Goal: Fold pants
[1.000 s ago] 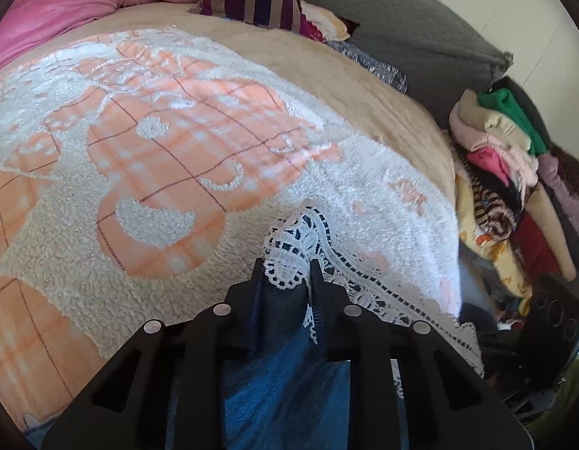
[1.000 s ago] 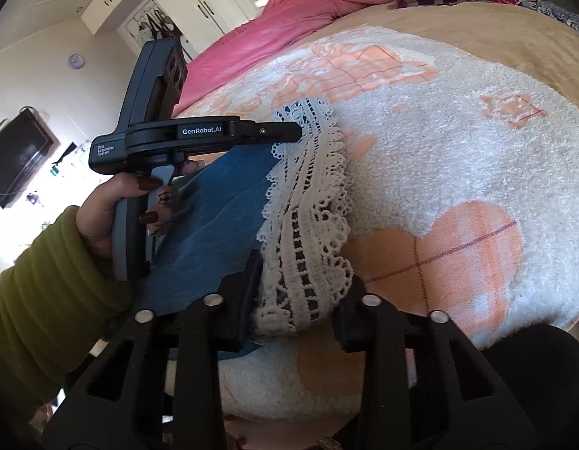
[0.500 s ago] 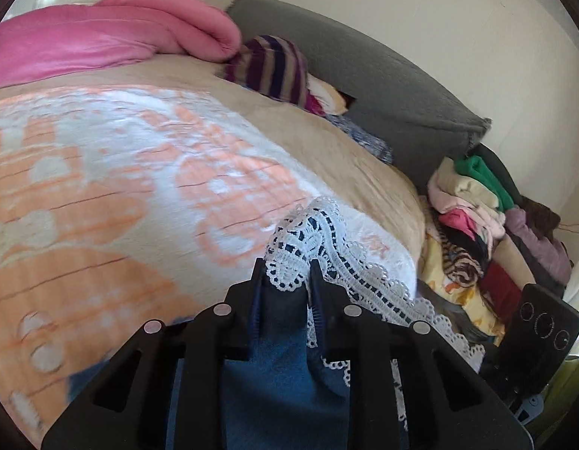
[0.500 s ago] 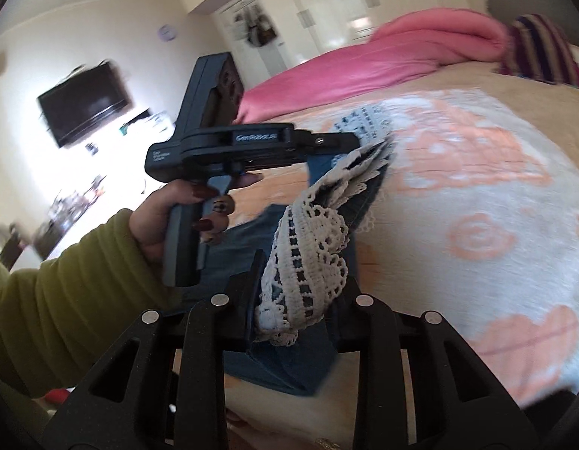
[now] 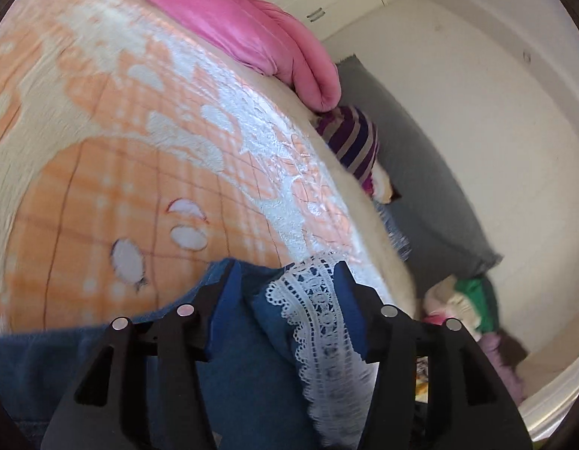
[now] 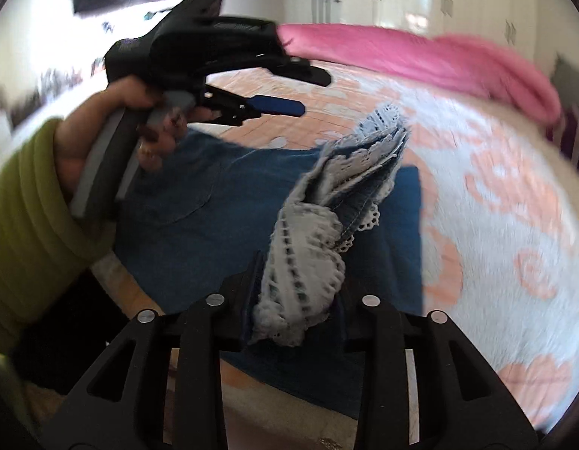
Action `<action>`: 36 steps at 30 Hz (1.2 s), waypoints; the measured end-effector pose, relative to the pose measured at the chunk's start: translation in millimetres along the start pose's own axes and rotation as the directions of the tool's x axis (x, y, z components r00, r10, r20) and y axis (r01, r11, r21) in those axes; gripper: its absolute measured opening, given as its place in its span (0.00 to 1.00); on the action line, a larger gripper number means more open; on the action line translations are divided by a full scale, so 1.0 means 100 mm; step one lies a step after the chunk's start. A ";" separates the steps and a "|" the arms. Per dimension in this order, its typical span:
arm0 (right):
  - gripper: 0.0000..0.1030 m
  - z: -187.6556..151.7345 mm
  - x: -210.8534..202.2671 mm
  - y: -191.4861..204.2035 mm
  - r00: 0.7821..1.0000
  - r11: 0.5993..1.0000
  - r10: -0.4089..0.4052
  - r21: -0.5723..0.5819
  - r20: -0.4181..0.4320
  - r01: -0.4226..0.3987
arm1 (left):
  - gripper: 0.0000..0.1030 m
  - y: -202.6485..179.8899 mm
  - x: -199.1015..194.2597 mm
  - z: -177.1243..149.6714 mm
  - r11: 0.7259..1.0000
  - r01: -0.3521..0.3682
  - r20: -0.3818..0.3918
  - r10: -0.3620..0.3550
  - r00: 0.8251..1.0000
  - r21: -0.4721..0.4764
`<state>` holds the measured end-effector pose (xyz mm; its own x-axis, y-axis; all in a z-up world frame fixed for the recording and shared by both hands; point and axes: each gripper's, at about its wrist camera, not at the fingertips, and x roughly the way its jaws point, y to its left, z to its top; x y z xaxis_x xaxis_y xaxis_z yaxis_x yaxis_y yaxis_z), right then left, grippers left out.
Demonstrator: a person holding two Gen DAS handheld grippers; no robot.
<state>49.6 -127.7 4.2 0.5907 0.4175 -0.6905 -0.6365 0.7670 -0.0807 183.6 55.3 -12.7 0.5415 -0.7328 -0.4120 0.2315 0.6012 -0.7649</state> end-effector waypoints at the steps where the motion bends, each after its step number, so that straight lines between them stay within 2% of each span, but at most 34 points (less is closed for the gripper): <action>1: 0.30 -0.01 0.05 0.12 1.000 0.998 -0.021 -0.054 -0.015 0.020 | 0.53 0.04 -0.01 -0.02 1.000 0.013 -0.009 -0.013 1.000 -0.011; 3: 0.34 -0.02 0.10 0.27 0.998 0.992 -0.053 -0.115 -0.040 0.048 | 0.58 0.06 0.03 -0.05 0.999 0.031 -0.024 -0.032 0.999 -0.016; 5: 0.37 -0.04 0.12 0.36 0.998 0.989 -0.044 -0.140 -0.046 0.037 | 0.62 0.11 0.06 -0.06 0.999 0.024 -0.037 -0.025 0.999 -0.034; 7: 0.45 -0.06 0.04 0.39 0.998 0.989 -0.050 -0.144 -0.034 0.045 | 0.62 0.19 0.10 -0.09 0.999 0.000 -0.056 -0.003 0.998 -0.052; 11: 0.52 -0.15 -0.10 0.35 0.998 0.989 -0.067 -0.133 -0.007 0.066 | 0.62 0.24 0.14 -0.09 0.998 -0.023 -0.066 0.020 0.998 -0.051; 13: 0.52 -0.20 -0.14 0.31 0.997 0.990 -0.073 -0.121 -0.004 0.072 | 0.60 0.21 0.19 -0.08 0.999 -0.036 -0.064 0.034 0.997 -0.027; 15: 0.52 -0.24 -0.17 0.32 0.997 0.990 -0.071 -0.121 -0.011 0.069 | 0.49 0.18 0.25 -0.07 0.999 -0.037 -0.078 0.036 0.996 -0.012; 16: 0.51 -0.25 -0.15 0.31 0.998 0.991 -0.062 -0.120 -0.018 0.059 | 0.38 0.18 0.30 -0.06 0.999 -0.041 -0.088 0.041 0.995 -0.004; 17: 0.36 -0.26 -0.14 0.31 0.999 0.993 -0.040 -0.108 -0.027 0.037 | 0.27 0.17 0.33 -0.06 0.999 -0.044 -0.093 0.045 0.995 0.004; 18: 0.17 -0.25 -0.12 0.33 0.999 0.996 -0.006 -0.092 -0.039 0.002 | 0.22 0.16 0.37 -0.06 0.999 -0.047 -0.098 0.048 0.994 0.013; 19: 0.14 -0.25 -0.11 0.32 0.999 0.997 0.020 -0.075 -0.046 -0.023 | 0.20 0.13 0.40 -0.05 0.999 -0.043 -0.096 0.046 0.994 0.025; 23: 0.10 -0.18 -0.22 0.47 1.000 0.991 0.004 -0.134 -0.008 -0.005 | 0.20 -0.05 0.40 0.05 0.993 -0.030 -0.065 0.037 0.997 0.111; 25: 0.11 -0.14 -0.19 0.55 1.000 0.988 0.004 -0.157 -0.006 -0.004 | 0.20 -0.09 0.38 0.10 0.987 -0.058 -0.043 0.065 0.997 0.149; 27: 0.12 -0.14 -0.04 0.59 0.999 0.985 0.002 -0.173 -0.050 -0.010 | 0.20 0.01 0.40 0.12 0.984 -0.103 -0.051 0.111 0.992 0.146; 28: 0.13 -0.17 0.02 0.61 0.997 0.985 0.014 -0.172 -0.074 -0.027 | 0.20 0.07 0.40 0.11 0.984 -0.119 -0.060 0.129 0.990 0.135; 30: 0.22 -0.19 0.03 0.63 0.997 0.984 0.037 -0.170 -0.069 -0.049 | 0.20 0.19 0.42 0.11 0.983 -0.142 -0.076 0.151 0.986 0.116; 33: 0.33 -0.18 -0.04 0.55 0.991 0.985 0.117 -0.117 -0.063 -0.124 | 0.26 0.30 0.39 0.14 0.985 -0.145 -0.081 0.153 0.985 0.091; 36: 0.37 -0.18 -0.20 0.39 0.982 0.982 0.185 -0.036 -0.039 -0.186 | 0.38 0.28 0.32 0.15 0.980 -0.164 -0.066 0.172 0.983 0.108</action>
<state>4.3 -114.8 2.1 0.4428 0.5327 -0.7212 -0.7528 0.6578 0.0237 219.6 53.4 -39.8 0.5187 -0.6379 -0.5692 0.2254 0.7442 -0.6287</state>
